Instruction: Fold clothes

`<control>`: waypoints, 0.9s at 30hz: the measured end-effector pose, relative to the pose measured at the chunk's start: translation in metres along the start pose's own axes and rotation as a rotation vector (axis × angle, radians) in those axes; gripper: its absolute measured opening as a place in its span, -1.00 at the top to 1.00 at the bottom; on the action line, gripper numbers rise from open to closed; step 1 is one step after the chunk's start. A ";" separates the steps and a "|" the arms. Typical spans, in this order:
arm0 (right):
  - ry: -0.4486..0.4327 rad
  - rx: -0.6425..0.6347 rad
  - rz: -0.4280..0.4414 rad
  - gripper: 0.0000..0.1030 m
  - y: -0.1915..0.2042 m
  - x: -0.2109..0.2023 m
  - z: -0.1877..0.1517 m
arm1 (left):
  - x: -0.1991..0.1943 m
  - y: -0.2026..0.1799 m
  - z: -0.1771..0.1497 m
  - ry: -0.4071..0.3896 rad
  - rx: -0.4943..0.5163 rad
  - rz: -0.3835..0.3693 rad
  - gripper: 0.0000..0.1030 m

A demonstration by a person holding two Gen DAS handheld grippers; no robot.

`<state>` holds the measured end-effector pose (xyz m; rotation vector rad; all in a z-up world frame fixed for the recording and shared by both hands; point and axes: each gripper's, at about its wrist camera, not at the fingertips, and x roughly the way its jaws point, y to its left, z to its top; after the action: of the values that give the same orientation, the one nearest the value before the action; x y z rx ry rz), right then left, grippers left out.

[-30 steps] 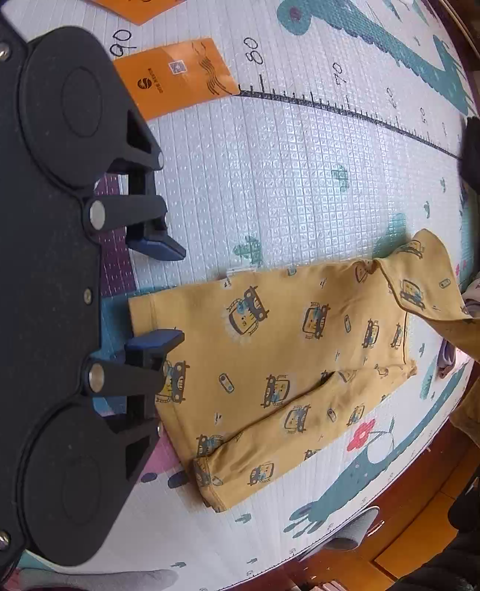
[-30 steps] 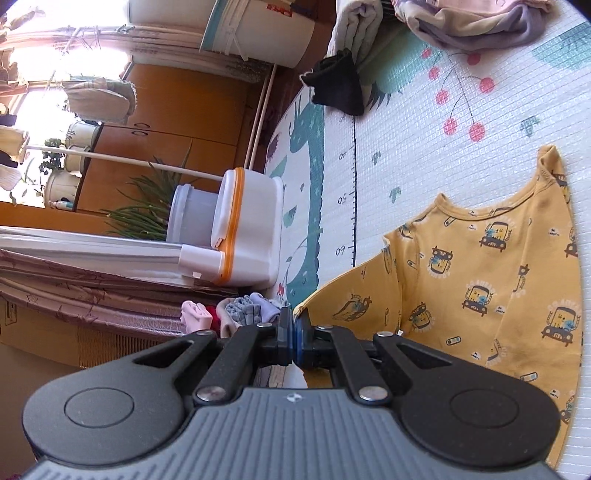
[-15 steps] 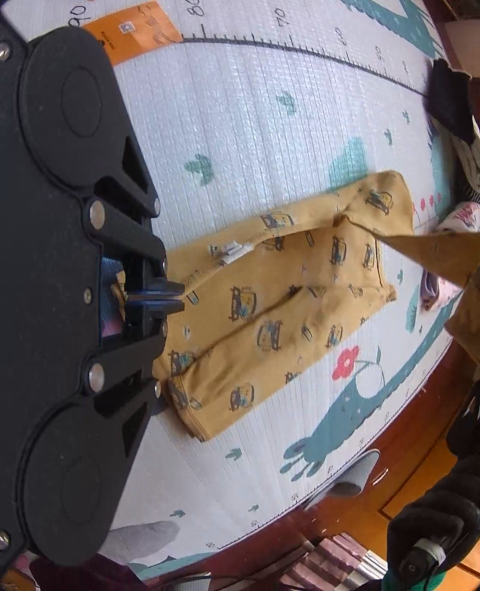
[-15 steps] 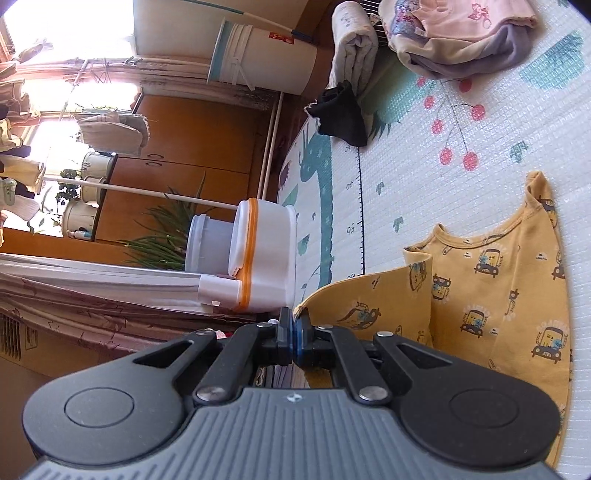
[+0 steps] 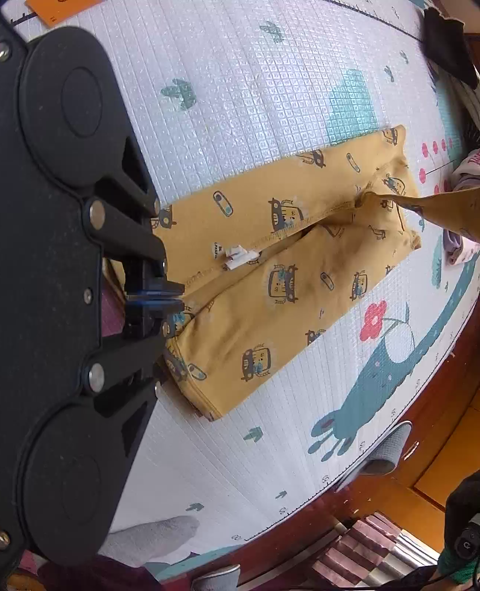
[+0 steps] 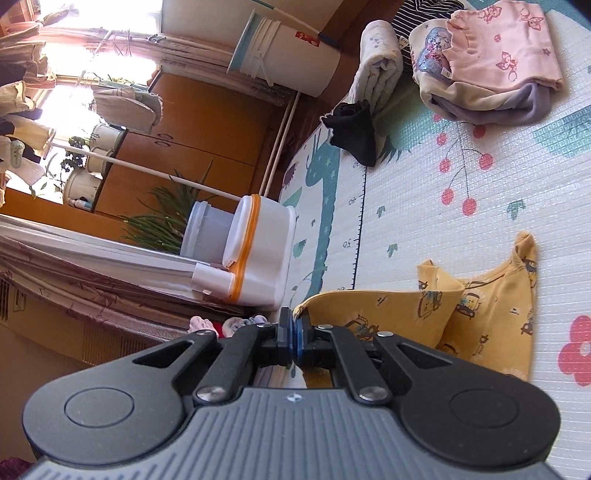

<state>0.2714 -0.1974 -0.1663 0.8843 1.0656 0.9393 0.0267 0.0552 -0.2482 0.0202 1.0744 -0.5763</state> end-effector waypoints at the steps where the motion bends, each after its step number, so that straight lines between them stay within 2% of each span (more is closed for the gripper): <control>1: 0.014 -0.011 -0.016 0.90 -0.002 -0.002 0.000 | 0.002 0.000 0.000 0.003 0.005 0.003 1.00; 7: 0.090 -0.050 -0.126 0.89 -0.018 -0.012 -0.006 | 0.008 0.001 0.001 0.010 0.005 -0.039 0.98; 10: 0.108 -0.030 -0.176 0.86 -0.032 -0.017 -0.009 | -0.003 0.006 0.003 -0.009 -0.003 -0.089 0.95; 12: 0.111 -0.014 -0.197 0.85 -0.040 -0.021 -0.011 | -0.012 0.016 0.005 -0.027 -0.029 -0.095 0.95; 18: 0.133 -0.008 -0.236 0.84 -0.052 -0.026 -0.015 | -0.022 0.039 0.007 -0.046 -0.019 0.009 0.95; 21: 0.158 -0.022 -0.256 0.84 -0.052 -0.025 -0.018 | -0.016 0.035 0.009 -0.049 -0.006 -0.015 0.96; 23: 0.169 -0.022 -0.263 0.84 -0.054 -0.024 -0.022 | -0.001 0.030 0.007 -0.008 0.014 -0.024 0.95; 25: 0.179 -0.021 -0.279 0.84 -0.056 -0.024 -0.025 | 0.003 0.030 0.004 -0.010 0.028 -0.020 0.93; 27: 0.192 -0.020 -0.290 0.84 -0.058 -0.023 -0.029 | -0.002 0.037 0.011 -0.006 0.004 -0.018 0.92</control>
<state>0.2492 -0.2352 -0.2195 0.6104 1.3068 0.7999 0.0524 0.0844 -0.2508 0.0122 1.0687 -0.5946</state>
